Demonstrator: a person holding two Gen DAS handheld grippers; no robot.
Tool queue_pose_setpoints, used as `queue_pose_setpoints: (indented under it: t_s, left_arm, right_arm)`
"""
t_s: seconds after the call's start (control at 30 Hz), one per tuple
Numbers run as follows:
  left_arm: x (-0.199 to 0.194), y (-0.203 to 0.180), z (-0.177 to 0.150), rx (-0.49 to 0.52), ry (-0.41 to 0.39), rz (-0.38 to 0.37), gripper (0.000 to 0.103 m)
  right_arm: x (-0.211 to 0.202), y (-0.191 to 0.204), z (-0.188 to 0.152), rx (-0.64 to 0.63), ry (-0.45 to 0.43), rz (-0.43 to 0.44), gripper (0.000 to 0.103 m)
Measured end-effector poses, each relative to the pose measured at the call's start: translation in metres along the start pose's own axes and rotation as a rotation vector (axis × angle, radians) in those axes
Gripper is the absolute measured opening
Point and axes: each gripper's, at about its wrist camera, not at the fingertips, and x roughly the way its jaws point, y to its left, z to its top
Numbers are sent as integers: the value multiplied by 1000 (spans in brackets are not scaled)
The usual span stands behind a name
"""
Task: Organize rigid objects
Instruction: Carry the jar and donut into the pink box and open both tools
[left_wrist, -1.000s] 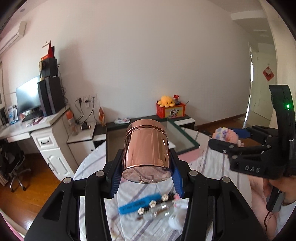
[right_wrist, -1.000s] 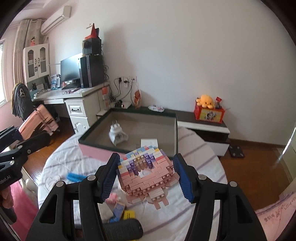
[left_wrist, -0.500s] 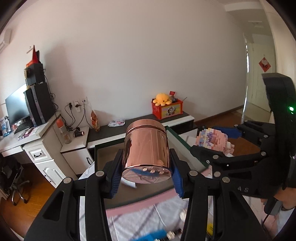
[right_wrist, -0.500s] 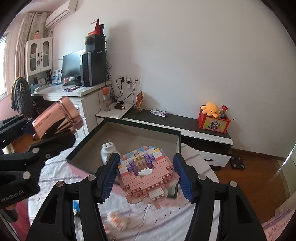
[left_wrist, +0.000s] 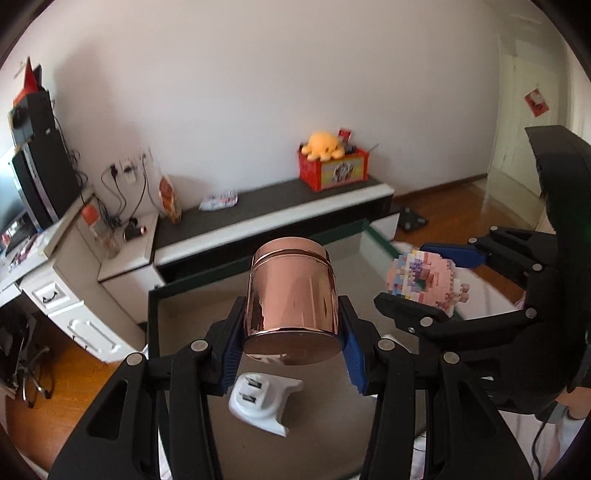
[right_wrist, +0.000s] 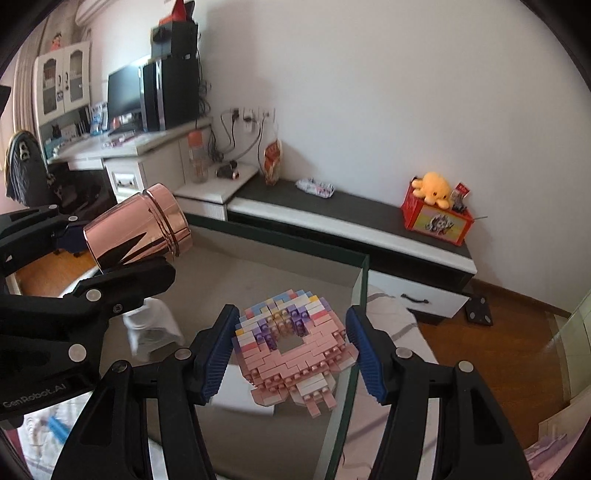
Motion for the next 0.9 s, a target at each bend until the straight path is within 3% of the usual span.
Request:
queue_pose_setpoints:
  t_s: [0.17, 0.37, 0.5, 0.53, 0.83, 0.9]
  left_arm:
    - [34, 7, -5, -10, 80, 12, 47]
    - [50, 9, -14, -27, 116, 33, 49]
    - [49, 21, -15, -57, 103, 67, 87]
    - [47, 23, -15, -67, 92, 68, 91]
    - [27, 28, -24, -80, 64, 98, 97]
    - [21, 31, -25, -86, 52, 106, 97]
  right_arm:
    - [40, -5, -1, 3, 87, 23, 61]
    - [63, -6, -5, 5, 153, 37, 62]
    - [65, -9, -4, 8, 159, 21, 62]
    - [65, -10, -4, 13, 160, 17, 62]
    - [68, -8, -1, 21, 175, 27, 64]
    - [63, -10, -1, 38, 153, 27, 80]
